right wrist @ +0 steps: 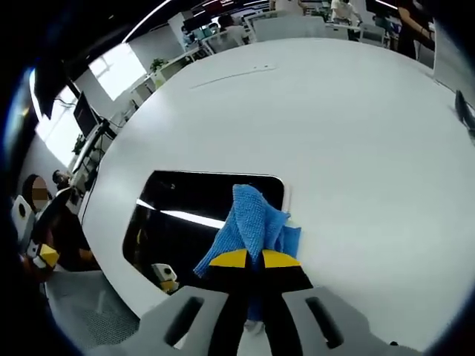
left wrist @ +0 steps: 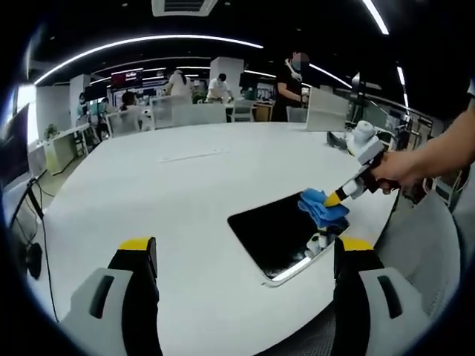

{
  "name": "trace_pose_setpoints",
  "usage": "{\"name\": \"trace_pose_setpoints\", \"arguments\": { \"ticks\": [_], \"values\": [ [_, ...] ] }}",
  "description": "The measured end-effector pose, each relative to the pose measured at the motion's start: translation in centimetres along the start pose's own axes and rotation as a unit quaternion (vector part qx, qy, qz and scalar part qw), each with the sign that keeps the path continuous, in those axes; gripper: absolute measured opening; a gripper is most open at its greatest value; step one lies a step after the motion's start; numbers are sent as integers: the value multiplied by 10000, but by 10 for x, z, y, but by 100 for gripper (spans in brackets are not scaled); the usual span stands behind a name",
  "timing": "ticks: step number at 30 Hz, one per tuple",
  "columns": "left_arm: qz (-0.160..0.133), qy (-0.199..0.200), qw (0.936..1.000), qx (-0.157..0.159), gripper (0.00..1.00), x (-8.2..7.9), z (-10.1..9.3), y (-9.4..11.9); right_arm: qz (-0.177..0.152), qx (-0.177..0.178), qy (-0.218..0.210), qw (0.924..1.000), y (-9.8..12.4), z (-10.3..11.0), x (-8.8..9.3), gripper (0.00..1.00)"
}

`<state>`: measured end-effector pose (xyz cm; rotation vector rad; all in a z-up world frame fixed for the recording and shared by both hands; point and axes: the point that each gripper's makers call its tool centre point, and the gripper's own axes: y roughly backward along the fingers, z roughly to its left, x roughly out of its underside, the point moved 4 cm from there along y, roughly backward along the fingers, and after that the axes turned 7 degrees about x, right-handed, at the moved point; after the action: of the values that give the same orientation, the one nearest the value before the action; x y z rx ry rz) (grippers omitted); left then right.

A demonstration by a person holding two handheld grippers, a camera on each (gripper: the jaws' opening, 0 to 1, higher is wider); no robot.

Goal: Wipe the mirror surface with the cleaning cloth until all visible marks leave the cleaned area.

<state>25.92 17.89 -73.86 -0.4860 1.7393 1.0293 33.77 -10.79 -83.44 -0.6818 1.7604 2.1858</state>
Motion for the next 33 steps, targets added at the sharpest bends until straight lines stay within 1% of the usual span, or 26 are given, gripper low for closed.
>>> {"name": "trace_pose_setpoints", "arguments": {
  "ticks": [7,11,15,18,19,23,27,29,31,32,33],
  "values": [
    [23,-45,10000,50,99,0,-3,-1,-9,19,74,10000,-6,-2,-13,0],
    [-33,-42,10000,43,99,-4,-3,-1,-32,30,111,9999,-11,-4,-21,0],
    [-44,-53,10000,25,99,-4,-2,-1,-51,12,93,9999,-14,-6,-27,0],
    [47,-77,10000,-36,99,0,0,-1,-83,36,155,9998,-18,-7,-32,0],
    [136,-86,9998,-76,99,4,2,-1,-96,50,188,9998,-18,-7,-34,0],
    [128,2,9999,-47,99,5,2,1,-82,77,309,9995,-20,-7,-38,0],
    [128,4,9999,-54,99,5,3,2,-110,64,300,9995,-21,-8,-40,0],
    [130,20,9999,-59,99,5,2,2,-115,89,370,9992,-24,-7,-43,0],
    [76,12,10000,-56,99,2,1,2,-135,132,454,9988,-26,-7,-47,0],
    [-49,-17,10000,-72,99,-1,0,3,-141,149,458,9987,-27,-7,-49,0],
    [-72,-18,10000,-63,99,-2,-1,3,-144,158,457,9987,-26,-6,-50,0]
  ]
}}
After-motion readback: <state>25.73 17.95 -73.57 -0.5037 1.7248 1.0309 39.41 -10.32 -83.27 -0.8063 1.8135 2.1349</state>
